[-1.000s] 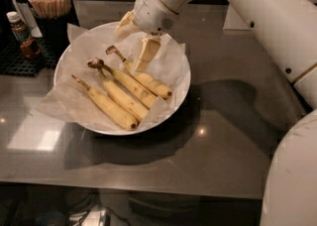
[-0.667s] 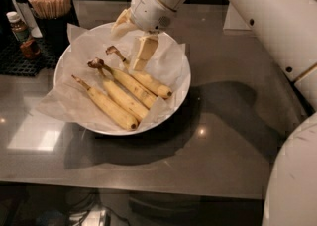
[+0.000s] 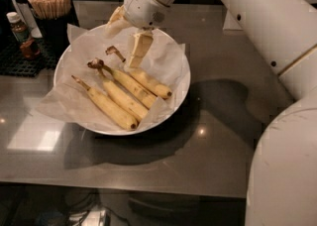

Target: Pick banana from white bowl

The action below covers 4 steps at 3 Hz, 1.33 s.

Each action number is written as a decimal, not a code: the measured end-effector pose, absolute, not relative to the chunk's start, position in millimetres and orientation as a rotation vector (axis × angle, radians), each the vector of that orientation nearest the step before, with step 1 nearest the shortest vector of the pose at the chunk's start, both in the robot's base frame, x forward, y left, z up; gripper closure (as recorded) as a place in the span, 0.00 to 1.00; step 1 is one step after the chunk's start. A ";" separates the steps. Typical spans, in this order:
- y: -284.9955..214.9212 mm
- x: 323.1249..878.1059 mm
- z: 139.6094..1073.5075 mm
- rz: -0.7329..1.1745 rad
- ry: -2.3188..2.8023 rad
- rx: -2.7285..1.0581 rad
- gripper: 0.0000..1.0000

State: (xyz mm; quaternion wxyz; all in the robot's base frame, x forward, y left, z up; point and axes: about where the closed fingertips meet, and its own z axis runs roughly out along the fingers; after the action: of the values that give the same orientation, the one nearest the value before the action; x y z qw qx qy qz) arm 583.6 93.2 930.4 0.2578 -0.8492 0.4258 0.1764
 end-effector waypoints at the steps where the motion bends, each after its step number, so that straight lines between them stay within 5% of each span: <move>1: 90.0 579.2 923.4 0.510 1.180 -2.279 0.31; 4: 92.2 579.9 913.5 0.531 1.187 -2.297 0.32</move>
Offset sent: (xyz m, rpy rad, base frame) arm -0.0189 -0.0163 -0.0190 0.0222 0.0648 -0.0496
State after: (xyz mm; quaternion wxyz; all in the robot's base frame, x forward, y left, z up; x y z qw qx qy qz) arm 579.9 92.2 913.5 0.2486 -0.8429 0.4356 0.1948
